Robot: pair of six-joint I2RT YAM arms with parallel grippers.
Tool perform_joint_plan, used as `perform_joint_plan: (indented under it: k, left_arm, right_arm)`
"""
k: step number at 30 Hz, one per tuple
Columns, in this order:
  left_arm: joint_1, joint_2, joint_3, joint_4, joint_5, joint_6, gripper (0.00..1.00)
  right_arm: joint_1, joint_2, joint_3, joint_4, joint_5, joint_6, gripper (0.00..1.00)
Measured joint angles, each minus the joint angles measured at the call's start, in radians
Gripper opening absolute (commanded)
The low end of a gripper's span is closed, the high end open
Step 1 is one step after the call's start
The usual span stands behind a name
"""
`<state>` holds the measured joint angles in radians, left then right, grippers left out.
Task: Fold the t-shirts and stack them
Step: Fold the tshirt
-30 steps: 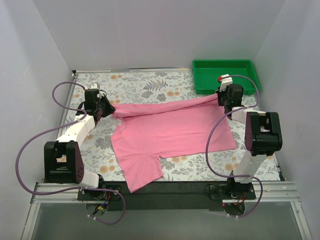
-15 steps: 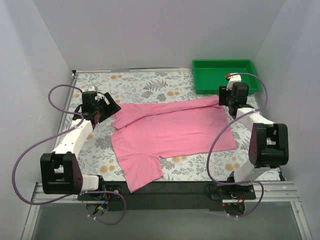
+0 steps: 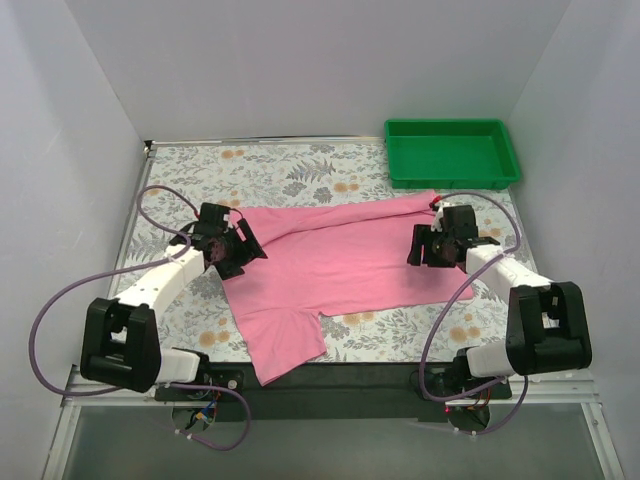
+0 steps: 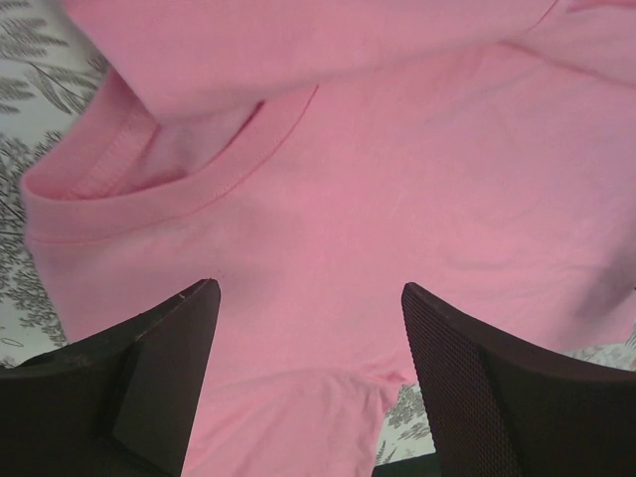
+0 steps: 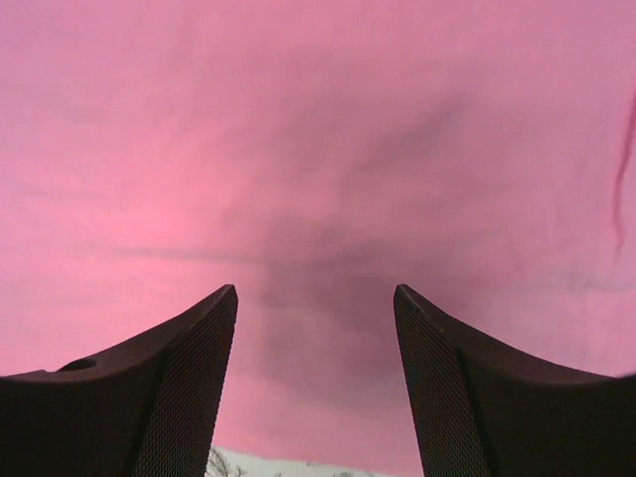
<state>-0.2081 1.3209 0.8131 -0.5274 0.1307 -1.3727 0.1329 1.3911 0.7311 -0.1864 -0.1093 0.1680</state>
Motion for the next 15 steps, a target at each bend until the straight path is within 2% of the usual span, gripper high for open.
perform_joint_plan:
  k: [6,7,9,15]
  left_arm:
    - [-0.064,0.121,-0.003,-0.030,-0.010,-0.030,0.55]
    - [-0.064,0.141,-0.005,-0.037,-0.014,-0.032,0.48]
    - [-0.064,0.169,-0.020,-0.053,-0.025,-0.038,0.42]
    - [-0.045,0.168,-0.039,-0.070,-0.023,-0.048,0.39]
  right_arm:
    - [0.045,-0.059,-0.104,-0.059,0.006,0.040,0.60]
    - [0.048,-0.067,-0.114,-0.061,0.005,0.045,0.60]
    - [0.055,-0.087,-0.134,-0.054,0.001,0.056,0.60]
    - [0.071,-0.171,-0.188,-0.084,-0.018,0.100,0.60]
